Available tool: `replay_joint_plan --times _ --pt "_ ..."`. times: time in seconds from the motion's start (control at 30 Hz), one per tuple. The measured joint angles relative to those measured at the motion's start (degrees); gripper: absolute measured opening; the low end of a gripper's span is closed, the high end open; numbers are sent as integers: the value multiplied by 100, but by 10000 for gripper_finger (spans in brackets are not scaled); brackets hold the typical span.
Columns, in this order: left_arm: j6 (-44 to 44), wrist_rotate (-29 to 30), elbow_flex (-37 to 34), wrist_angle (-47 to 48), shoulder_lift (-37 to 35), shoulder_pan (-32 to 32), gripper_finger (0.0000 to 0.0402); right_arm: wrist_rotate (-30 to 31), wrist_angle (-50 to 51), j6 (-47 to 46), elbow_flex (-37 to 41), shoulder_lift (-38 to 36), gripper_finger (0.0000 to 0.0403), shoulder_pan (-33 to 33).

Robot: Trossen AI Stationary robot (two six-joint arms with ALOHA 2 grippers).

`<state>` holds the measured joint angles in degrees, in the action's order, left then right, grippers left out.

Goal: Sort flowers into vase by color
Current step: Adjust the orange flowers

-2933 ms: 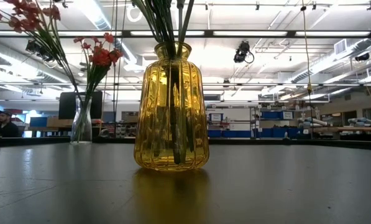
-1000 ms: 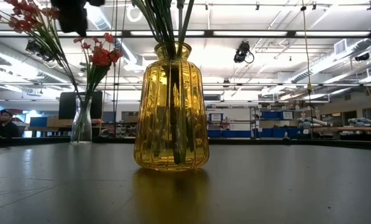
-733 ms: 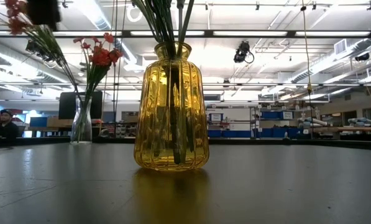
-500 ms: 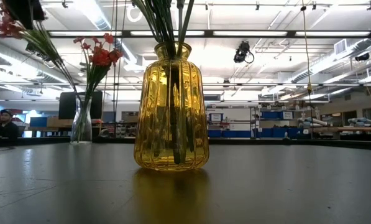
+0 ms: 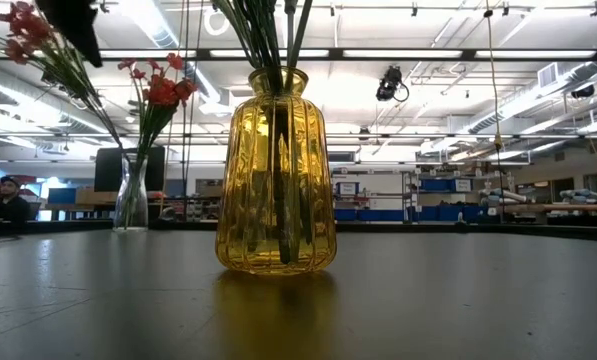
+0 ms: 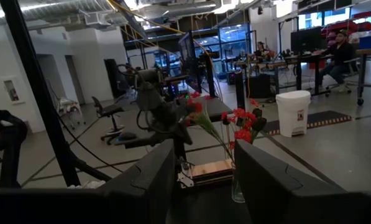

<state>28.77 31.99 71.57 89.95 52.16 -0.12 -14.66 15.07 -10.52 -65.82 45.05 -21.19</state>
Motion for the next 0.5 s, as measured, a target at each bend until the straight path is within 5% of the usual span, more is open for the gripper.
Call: replay_joint_plan --times 0.33,0.5 --pt "-880 -241 65 -1462 299 852 4 2 0 0 -2 1 176 0" --pt "-850 -750 964 -1466 524 1021 4 2 0 0 -2 1 176 0"
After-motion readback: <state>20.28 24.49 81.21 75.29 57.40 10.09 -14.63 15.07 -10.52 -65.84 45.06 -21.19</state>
